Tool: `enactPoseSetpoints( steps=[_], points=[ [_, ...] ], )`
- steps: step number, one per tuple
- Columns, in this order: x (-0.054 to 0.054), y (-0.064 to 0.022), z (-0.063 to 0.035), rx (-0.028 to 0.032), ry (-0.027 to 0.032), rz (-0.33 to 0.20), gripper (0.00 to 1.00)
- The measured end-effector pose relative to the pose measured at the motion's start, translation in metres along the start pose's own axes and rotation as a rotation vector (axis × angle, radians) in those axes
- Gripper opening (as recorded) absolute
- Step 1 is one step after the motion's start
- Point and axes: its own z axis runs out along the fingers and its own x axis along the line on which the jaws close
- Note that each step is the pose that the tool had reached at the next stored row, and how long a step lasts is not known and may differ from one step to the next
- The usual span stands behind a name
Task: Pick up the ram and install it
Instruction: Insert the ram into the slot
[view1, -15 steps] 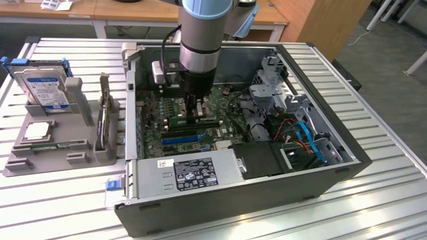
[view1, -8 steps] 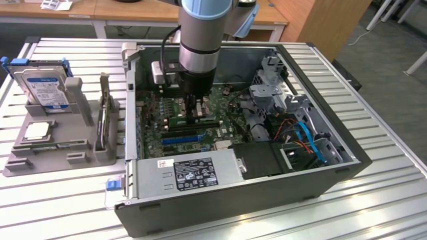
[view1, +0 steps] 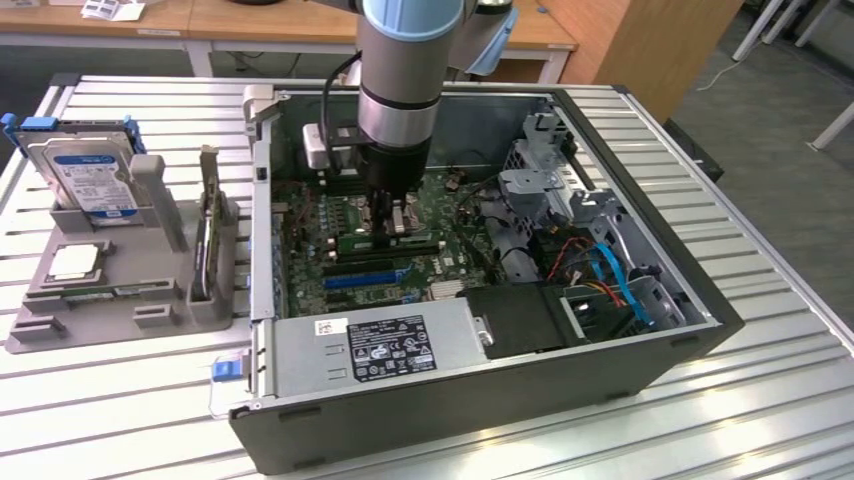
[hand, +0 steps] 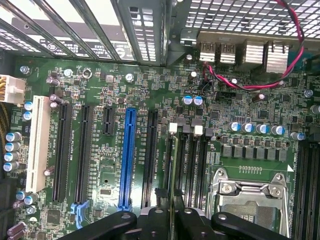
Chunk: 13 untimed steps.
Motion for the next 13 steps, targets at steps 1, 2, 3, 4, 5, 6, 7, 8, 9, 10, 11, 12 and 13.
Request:
enactPoseSetpoints(
  steps=[1,2,3,4,5,6,7,8,9,10,11,12,13],
  points=[
    [0.0001,0.0,0.0002,0.0,-0.0001,0.0,0.14],
    [0.0002,0.0001,0.0004,0.0002,-0.0003,0.0,0.14],
    [0.0003,0.0001,0.0006,0.0003,-0.0004,0.0,0.14],
    [0.0004,0.0001,0.0005,0.0001,-0.0003,0.0,0.14],
    [0.0004,0.0001,0.0005,0.0001,-0.0003,0.0,0.14],
    [0.0005,0.0,0.0005,0.0001,-0.0002,0.0,0.14],
    [0.0007,0.0001,0.0005,0.0001,-0.0002,0.0,0.14],
    [0.0011,0.0001,0.0005,0.0,-0.0001,0.0,0.14],
    [0.0014,0.0001,0.0006,0.0,-0.0002,0.0,0.14],
    [0.0014,0.0001,0.0006,0.0,-0.0002,0.0,0.14],
    [0.0014,0.0001,0.0006,0.0,-0.0001,0.0,0.14],
    [0.0014,0.0001,0.0006,0.0,-0.0001,0.0,0.14],
    [0.0014,0.0001,0.0008,0.0,-0.0001,0.0,0.14]
  ],
)
